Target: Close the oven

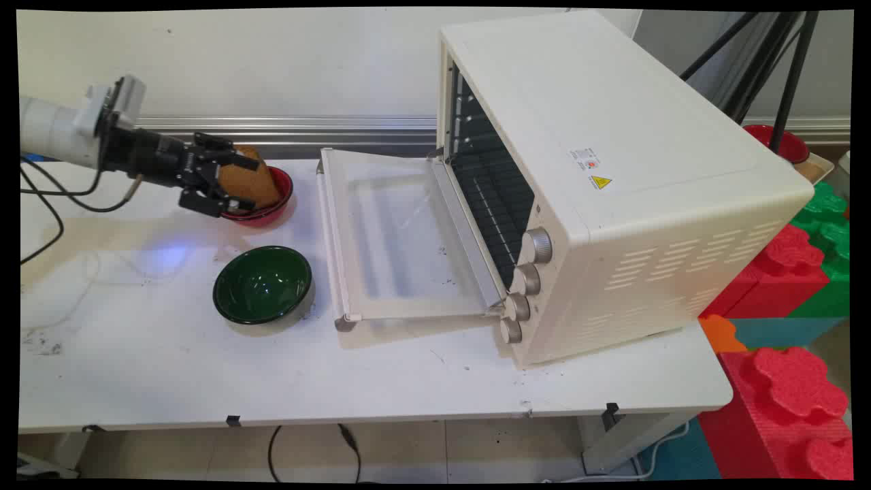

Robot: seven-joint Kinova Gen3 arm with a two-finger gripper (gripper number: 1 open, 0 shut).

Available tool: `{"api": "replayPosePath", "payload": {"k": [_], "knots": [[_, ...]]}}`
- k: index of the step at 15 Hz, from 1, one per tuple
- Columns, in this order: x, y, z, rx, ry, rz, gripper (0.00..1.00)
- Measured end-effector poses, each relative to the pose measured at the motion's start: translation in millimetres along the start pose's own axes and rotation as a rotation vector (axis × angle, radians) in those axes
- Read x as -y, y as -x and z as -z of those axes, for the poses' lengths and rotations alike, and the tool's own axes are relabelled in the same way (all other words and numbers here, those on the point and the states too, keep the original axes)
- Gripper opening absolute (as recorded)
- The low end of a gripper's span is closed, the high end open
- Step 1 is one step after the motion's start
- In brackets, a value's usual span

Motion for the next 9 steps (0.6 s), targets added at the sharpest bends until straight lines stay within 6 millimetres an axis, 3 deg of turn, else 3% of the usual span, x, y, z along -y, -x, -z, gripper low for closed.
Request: {"api": "replayPosePath", "payload": {"k": [9], "knots": [[4.5, 8.9, -63.7, 0.049, 0.015, 0.087, 1.00]]}}
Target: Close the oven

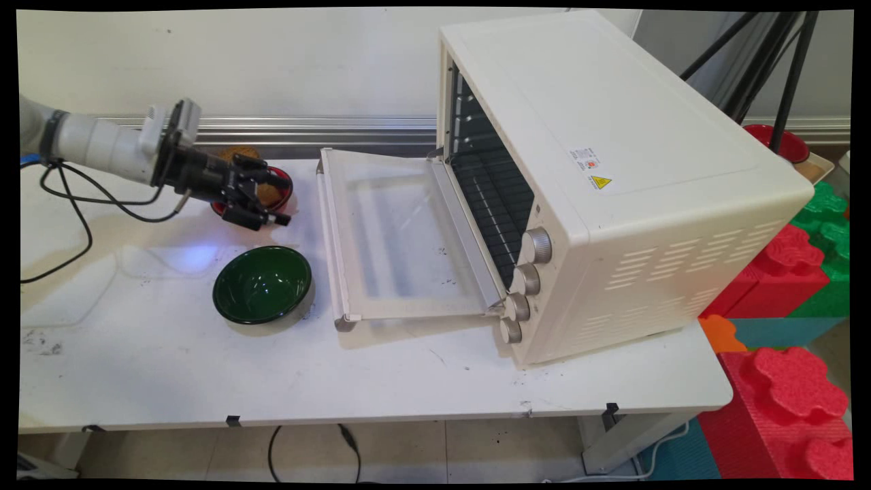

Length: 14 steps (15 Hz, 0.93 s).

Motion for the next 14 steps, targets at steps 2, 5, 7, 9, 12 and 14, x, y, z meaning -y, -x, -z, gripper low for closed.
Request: {"api": "replayPosePath", "payload": {"k": [2, 5, 7, 9, 12, 14], "knots": [[-0.8, 3.6, -11.7, 0.021, 0.007, 0.001, 1.00], [-1.4, 4.3, -24.6, 0.034, 0.013, 0.002, 1.00], [-1.3, 3.3, -30.7, 0.034, 0.015, 0.002, 0.00], [-1.1, 1.8, -36.4, 0.034, 0.017, -0.001, 0.00], [-2.9, 0.2, -46.0, 0.035, 0.027, -0.014, 0.00], [-4.6, -1.4, -50.8, 0.027, 0.031, -0.031, 0.00]]}}
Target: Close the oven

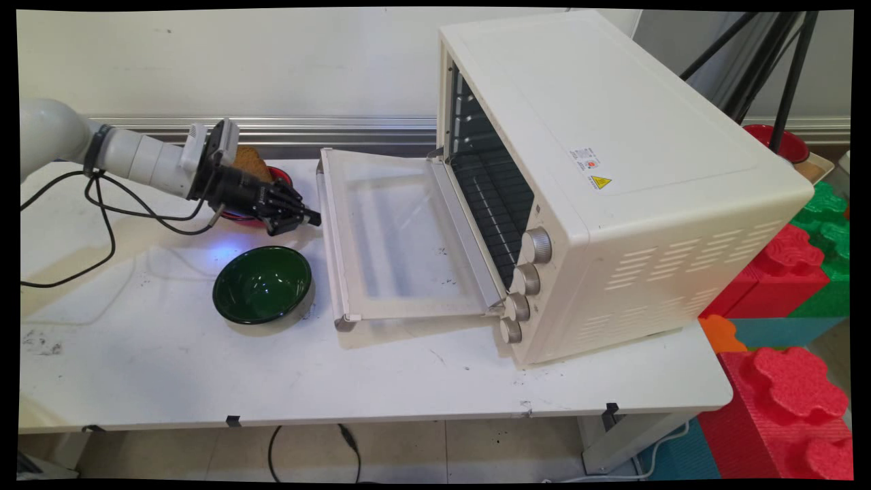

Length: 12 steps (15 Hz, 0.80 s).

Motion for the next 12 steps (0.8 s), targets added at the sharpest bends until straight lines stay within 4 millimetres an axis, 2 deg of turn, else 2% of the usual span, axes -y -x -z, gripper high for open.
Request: {"api": "replayPosePath", "payload": {"k": [4, 9, 12], "knots": [[-0.6, -4.1, -3.6, -0.041, -0.007, -0.049, 0.00], [3.0, -10.4, 2.2, -0.115, -0.029, -0.072, 0.00], [4.8, -21.0, 10.5, -0.187, -0.044, -0.083, 0.00]]}}
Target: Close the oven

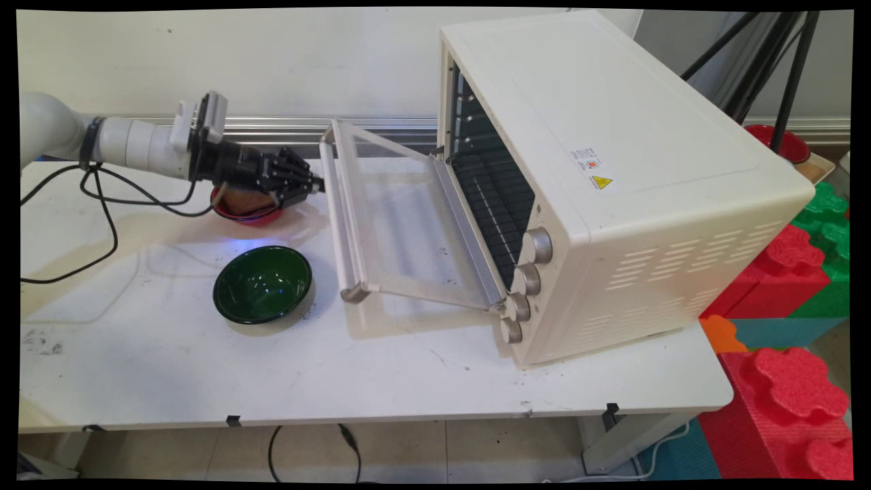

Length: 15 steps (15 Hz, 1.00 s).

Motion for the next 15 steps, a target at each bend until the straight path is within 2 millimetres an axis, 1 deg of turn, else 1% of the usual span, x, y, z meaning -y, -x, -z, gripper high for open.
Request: {"api": "replayPosePath", "payload": {"k": [7, 13, 15], "knots": [[8.7, -29.7, 2.9, -0.107, -0.029, -0.007, 0.00], [24.3, -73.4, -13.0, -0.199, -0.053, 0.022, 0.00], [27.6, -82.4, -17.0, -0.215, -0.056, 0.029, 0.00]]}}
